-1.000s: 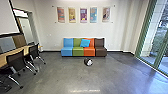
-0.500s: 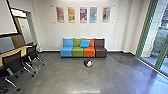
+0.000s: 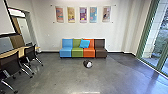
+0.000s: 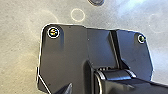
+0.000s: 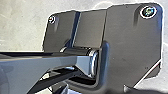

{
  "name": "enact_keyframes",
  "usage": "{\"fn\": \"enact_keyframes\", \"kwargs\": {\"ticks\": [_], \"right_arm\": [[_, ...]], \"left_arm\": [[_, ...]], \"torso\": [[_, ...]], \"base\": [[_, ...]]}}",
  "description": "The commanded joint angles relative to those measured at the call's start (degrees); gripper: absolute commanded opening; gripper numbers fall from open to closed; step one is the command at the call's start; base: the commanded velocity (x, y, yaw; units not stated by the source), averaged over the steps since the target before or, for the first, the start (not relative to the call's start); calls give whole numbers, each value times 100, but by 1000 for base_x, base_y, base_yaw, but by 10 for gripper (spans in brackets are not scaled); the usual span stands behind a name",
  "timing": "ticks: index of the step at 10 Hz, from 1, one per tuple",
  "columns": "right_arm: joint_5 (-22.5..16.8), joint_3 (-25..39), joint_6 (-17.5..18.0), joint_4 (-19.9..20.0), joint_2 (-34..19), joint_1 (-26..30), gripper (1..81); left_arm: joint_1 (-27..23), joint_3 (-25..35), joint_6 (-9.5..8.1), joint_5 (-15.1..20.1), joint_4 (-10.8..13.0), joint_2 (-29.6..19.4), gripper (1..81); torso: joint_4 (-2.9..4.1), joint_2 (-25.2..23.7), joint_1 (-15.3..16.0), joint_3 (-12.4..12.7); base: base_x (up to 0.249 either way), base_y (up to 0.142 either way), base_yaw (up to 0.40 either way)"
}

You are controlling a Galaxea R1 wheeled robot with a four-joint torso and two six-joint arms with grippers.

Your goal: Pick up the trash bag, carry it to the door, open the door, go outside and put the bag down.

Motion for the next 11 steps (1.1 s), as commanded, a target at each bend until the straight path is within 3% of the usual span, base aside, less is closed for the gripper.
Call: {"fn": "enact_keyframes", "kwargs": {"ticks": [1, 11], "right_arm": [[-286, 30, -3, 18, -296, 216, 811], [-339, -392, 14, 176, -586, 277, 811]], "left_arm": [[-341, 18, -9, 306, 3, -51, 811], [-288, -52, -9, 341, 29, -209, 811]], "torso": [[0, 0, 0, 0], [0, 0, 0, 0]], "base": [[135, 0, 0], [136, 0, 0]]}}
